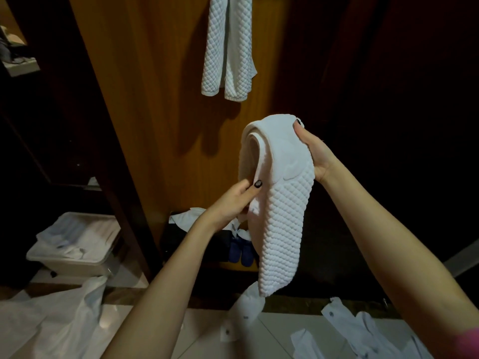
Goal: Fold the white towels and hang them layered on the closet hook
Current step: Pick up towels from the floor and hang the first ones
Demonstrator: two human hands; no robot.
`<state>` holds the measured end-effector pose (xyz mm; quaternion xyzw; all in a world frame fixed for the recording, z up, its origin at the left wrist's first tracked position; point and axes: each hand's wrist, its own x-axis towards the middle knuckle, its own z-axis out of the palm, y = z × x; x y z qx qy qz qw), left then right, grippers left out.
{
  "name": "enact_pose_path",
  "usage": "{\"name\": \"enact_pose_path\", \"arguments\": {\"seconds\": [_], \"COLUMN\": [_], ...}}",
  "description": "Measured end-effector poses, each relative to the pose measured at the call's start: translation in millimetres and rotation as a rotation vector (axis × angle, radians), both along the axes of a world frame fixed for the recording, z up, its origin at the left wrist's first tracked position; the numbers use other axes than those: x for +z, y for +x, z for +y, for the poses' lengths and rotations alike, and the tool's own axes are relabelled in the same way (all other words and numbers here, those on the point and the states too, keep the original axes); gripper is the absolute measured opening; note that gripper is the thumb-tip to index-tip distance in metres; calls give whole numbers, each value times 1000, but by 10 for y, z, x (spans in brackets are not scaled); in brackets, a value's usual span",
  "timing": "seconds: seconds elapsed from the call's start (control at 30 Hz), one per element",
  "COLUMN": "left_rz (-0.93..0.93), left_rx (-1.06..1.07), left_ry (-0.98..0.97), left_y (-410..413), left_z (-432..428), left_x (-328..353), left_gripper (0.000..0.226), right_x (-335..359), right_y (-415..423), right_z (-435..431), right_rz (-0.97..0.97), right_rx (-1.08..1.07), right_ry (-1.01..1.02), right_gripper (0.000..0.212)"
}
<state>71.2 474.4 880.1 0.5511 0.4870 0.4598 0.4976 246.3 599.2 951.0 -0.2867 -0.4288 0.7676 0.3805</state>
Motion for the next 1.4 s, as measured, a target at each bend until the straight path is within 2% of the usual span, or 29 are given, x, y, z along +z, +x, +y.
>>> {"name": "enact_pose_path", "arguments": {"seconds": [0.07,0.17,0.2,0.33,0.43,0.5,0.57,0.63,0.73,0.8,0.87,1.0,1.07,1.13,1.17,1.23,1.3,1.4], "left_rz": [34,153,187,210,169,248,386,514,598,545,412,215,270,428,434,309,161,98], "left_rx": [-56,-145,-158,-114,108,264,363,370,322,359,371,181,140,171,220,274,220,219], "left_ry": [-53,-136,-163,-190,-102,-48,12,137,323,328,226,-34,-96,-94,-91,-79,-90,-82], "left_y": [-17,-16,-27,-141,-206,-251,-317,-387,-473,-509,-545,-513,-389,-210,-136,-88,-167,-400], "left_z": [-28,-46,-52,-106,-105,-86,-96,-156,-215,-197,-147,-114,-93,-78,-71,-46,-36,-51], "left_x": [-106,-361,-468,-846,-979,-1005,-1027,-1067,-1120,-1118,-1111,-1113,-1158,-1227,-1258,-1290,-1277,-1159], "left_gripper": [68,37,32,41,31,28,36,47,48,38,27,18,19,48,53,38,22,9], "right_x": [-1,24,40,51,-22,-93,-152,-176,-201,-218,-223,-196,-190,-174,-167,-166,-158,-106], "right_y": [31,74,87,110,46,-7,-38,-54,-61,-73,-93,-157,-195,-231,-241,-229,-185,-117], "right_z": [1,26,43,116,145,165,195,221,264,282,288,307,306,292,279,265,265,268], "right_rz": [37,87,99,123,96,109,154,200,247,261,276,278,268,255,241,205,179,120], "right_rx": [-16,-11,-3,-28,-91,-130,-166,-205,-252,-259,-257,-262,-273,-276,-279,-293,-303,-325], "right_ry": [-14,-8,-2,-2,-2,-24,-70,-113,-149,-162,-163,-154,-154,-156,-159,-162,-149,-109], "right_gripper": [42,43,44,41,39,38,40,41,42,42,42,40,39,36,36,35,35,37]}}
